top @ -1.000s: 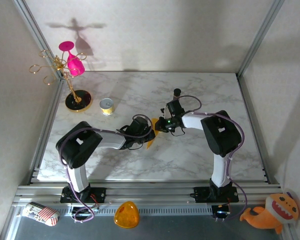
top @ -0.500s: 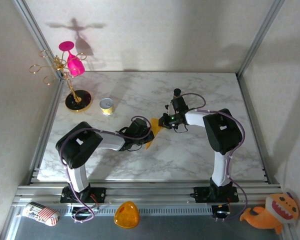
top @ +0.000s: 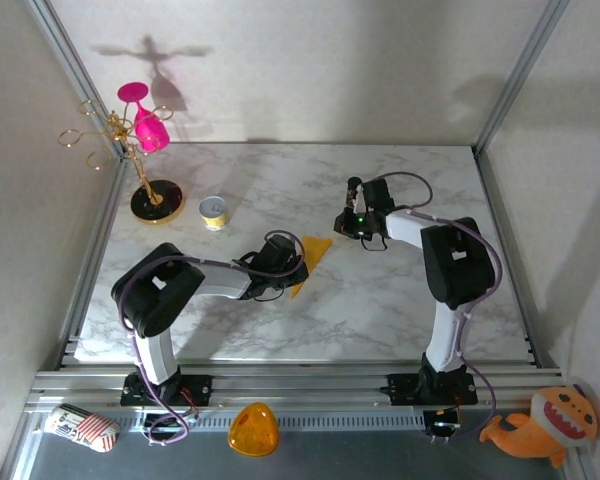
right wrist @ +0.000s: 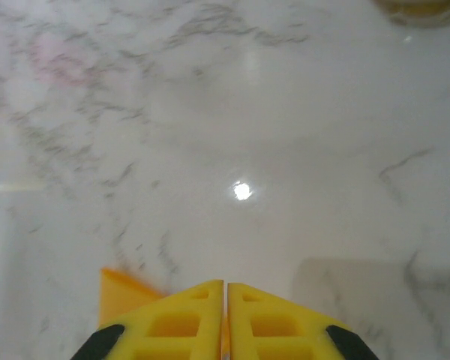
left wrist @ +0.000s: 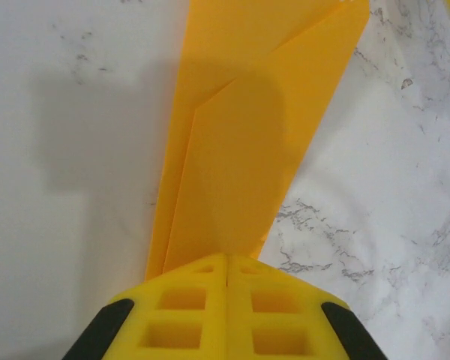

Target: Fold a paper plane with a square sheet of paper (pick it up from the middle)

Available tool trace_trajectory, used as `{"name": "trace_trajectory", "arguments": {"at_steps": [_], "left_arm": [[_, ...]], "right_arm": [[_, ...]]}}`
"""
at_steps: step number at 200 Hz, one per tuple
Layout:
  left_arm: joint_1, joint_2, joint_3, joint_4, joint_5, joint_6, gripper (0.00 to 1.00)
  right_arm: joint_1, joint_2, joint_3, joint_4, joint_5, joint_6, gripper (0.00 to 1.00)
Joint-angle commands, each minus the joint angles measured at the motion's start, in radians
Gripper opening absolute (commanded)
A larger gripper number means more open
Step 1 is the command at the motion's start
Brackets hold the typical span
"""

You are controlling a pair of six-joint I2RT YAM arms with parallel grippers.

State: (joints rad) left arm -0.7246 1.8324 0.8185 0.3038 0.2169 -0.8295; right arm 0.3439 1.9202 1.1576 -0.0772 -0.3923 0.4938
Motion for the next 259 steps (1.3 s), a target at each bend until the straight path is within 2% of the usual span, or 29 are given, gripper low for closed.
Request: {"name": "trace_trajectory", "arguments": {"at_steps": [1, 66, 108, 145, 192, 219, 259], "left_arm": [[0.004, 0.034, -0.007, -0.164, 0.007, 0.050, 0.00], [0.013, 0.006, 0.018, -0.155, 0.031, 0.057, 0.00], [0.014, -0.045, 0.050, -0.117, 0.070, 0.034, 0.00], [0.014, -0.045, 0.084, -0.052, 0.122, 0.020, 0.07], [0.014, 0.046, 0.100, -0.068, 0.124, 0.034, 0.03], [0.013, 0.047, 0.061, -0.085, 0.093, 0.047, 0.01], [0.003, 0.026, -0.030, -0.096, 0.104, 0.048, 0.00]], "right_arm": [[0.057, -0.090, -0.064, 0.029, -0.054, -0.007, 0.12], [0.165, -0.004, -0.082, 0.019, -0.144, 0.035, 0.11], [0.166, 0.047, -0.073, -0.031, -0.080, 0.026, 0.11], [0.165, 0.082, -0.078, -0.062, -0.050, 0.024, 0.11], [0.164, 0.102, -0.075, -0.081, -0.035, 0.028, 0.10], [0.163, 0.110, -0.073, -0.088, -0.030, 0.026, 0.10], [0.159, 0.127, -0.058, -0.106, -0.014, 0.026, 0.10]]}}
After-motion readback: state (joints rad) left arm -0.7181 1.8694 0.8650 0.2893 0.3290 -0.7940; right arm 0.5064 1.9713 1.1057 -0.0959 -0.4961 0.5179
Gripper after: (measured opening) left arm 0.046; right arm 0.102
